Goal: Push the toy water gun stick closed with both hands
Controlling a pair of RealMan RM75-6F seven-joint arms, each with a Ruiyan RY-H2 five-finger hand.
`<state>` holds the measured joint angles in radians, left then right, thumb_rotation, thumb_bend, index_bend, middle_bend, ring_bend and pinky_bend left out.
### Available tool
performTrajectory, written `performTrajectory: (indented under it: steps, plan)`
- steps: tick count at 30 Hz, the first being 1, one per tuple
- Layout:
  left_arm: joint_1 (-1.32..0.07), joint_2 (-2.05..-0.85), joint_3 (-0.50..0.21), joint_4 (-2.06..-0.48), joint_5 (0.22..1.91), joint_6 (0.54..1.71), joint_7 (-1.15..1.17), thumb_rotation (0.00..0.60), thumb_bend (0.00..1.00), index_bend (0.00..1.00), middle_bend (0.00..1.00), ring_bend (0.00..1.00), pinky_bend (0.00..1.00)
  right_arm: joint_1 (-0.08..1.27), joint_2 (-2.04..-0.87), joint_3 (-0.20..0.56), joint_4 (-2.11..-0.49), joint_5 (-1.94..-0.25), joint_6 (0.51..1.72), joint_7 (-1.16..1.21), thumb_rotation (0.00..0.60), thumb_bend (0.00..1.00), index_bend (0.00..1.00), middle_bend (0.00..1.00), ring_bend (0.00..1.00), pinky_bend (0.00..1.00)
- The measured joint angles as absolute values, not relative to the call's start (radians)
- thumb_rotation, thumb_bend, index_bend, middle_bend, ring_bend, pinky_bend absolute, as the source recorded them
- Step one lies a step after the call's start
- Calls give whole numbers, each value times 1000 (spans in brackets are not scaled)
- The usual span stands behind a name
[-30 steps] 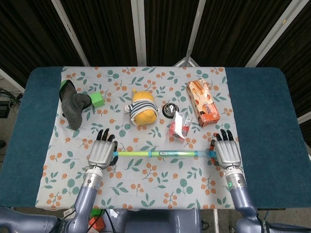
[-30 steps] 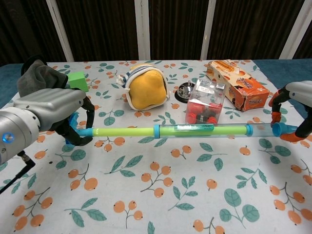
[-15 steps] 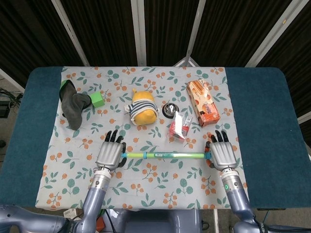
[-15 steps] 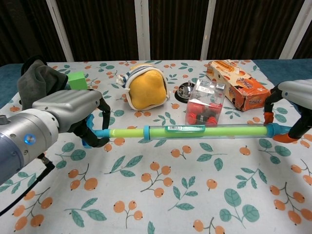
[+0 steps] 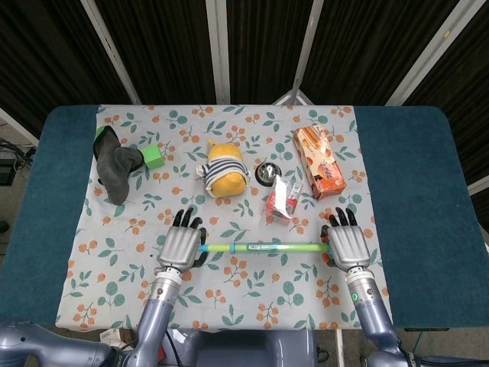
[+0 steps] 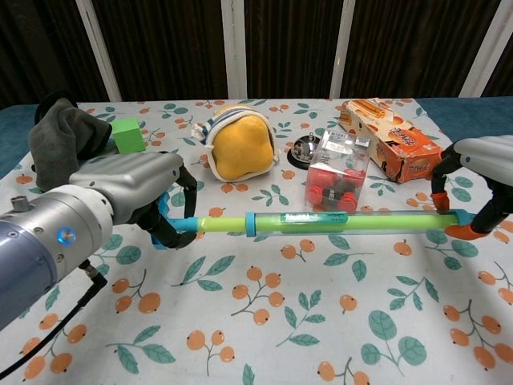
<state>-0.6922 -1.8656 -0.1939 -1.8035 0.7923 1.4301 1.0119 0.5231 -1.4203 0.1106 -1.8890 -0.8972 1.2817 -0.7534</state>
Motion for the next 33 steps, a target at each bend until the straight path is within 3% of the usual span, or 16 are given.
performTrajectory:
  steps: [4, 6, 8, 10, 14, 24, 33]
  plan:
    - [-692, -1878, -194, -1796, 791, 1433, 1006, 600, 483, 518, 173, 0, 36, 521, -1417, 106, -1887, -901, 1278, -740, 600, 319, 596, 222, 0, 0]
    - [-692, -1880, -191, -1795, 793, 1433, 1006, 600, 399, 438, 125, 0, 28, 520, -1416, 102, -1884, -904, 1276, -737, 600, 319, 437, 184, 0, 0]
    - [-692, -1877, -188, -1797, 795, 1433, 1004, 600, 291, 312, 69, 0, 15, 519, -1412, 101, -1884, -902, 1273, -734, 600, 319, 148, 75, 0, 0]
    - [-690, -1870, -186, -1800, 797, 1432, 1004, 600, 227, 207, 44, 0, 9, 519, -1406, 99, -1884, -900, 1268, -729, 600, 319, 19, 13, 0, 0]
    - [-685, -1842, -182, -1813, 800, 1433, 1003, 600, 178, 107, 21, 0, 0, 518, -1382, 97, -1887, -889, 1256, -723, 600, 319, 0, 0, 0, 0]
    - [-633, -1718, -126, -1890, 886, 1438, 916, 600, 178, 100, 20, 0, 0, 487, -1329, 84, -1876, -910, 1260, -649, 600, 319, 0, 0, 0, 0]
    - [-514, -1489, 25, -1955, 1144, 1486, 685, 600, 178, 86, 16, 0, 0, 394, -1241, 36, -1823, -1090, 1312, -438, 600, 319, 0, 0, 0, 0]
